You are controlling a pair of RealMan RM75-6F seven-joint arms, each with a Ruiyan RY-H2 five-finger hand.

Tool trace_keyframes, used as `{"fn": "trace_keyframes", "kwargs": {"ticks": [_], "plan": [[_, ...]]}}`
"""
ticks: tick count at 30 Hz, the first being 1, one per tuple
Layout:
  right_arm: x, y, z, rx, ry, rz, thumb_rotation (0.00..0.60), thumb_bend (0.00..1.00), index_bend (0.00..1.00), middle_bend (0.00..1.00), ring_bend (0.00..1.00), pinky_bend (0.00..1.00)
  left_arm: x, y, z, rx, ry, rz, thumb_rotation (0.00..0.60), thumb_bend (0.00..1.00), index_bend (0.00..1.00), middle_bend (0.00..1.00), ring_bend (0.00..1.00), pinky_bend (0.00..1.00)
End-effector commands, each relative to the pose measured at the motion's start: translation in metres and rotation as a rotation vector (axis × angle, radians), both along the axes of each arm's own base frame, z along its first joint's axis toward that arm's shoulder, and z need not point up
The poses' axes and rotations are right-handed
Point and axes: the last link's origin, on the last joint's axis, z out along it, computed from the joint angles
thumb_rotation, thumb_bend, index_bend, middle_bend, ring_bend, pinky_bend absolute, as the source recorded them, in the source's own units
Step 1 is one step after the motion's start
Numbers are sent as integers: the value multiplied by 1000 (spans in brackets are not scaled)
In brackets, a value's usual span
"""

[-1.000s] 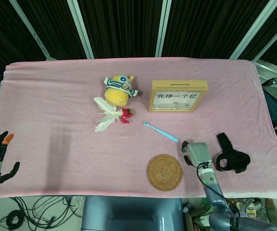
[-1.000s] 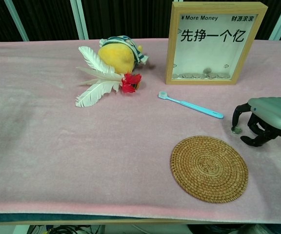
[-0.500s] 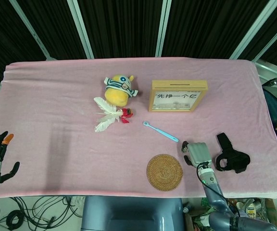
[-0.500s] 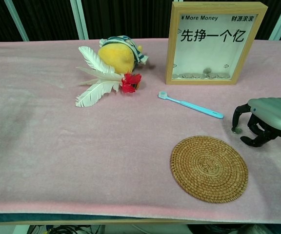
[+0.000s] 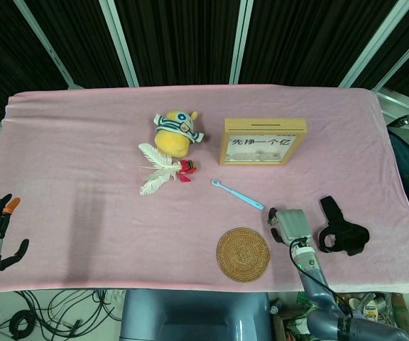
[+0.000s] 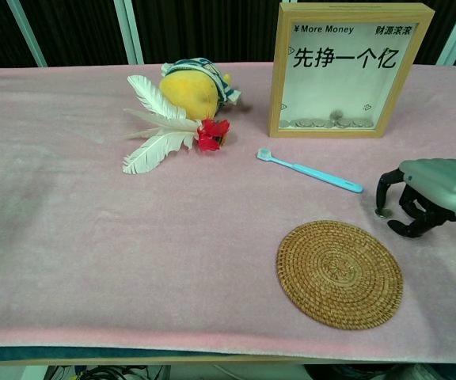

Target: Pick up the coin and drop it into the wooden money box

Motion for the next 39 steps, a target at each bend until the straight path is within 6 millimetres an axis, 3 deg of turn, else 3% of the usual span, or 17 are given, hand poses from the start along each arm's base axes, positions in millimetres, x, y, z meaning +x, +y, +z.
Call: {"fn": "trace_keyframes", "kwargs": {"ticks": [1, 18, 39], "plan": [[0, 0, 0, 0, -1, 2, 600, 324, 440, 865, 878, 928, 0, 0, 0, 0, 1, 0, 600, 355, 64, 0, 0, 0], [2, -5, -6, 5, -3, 6, 600, 382, 505, 868, 882, 929, 0, 0, 0, 0, 1, 1, 600, 355, 63, 0, 0, 0], [4, -8, -3, -10, -15, 14, 600, 382, 522, 869, 883, 930, 0, -1, 0, -2, -2, 4, 600, 354, 64, 0, 0, 0]]}}
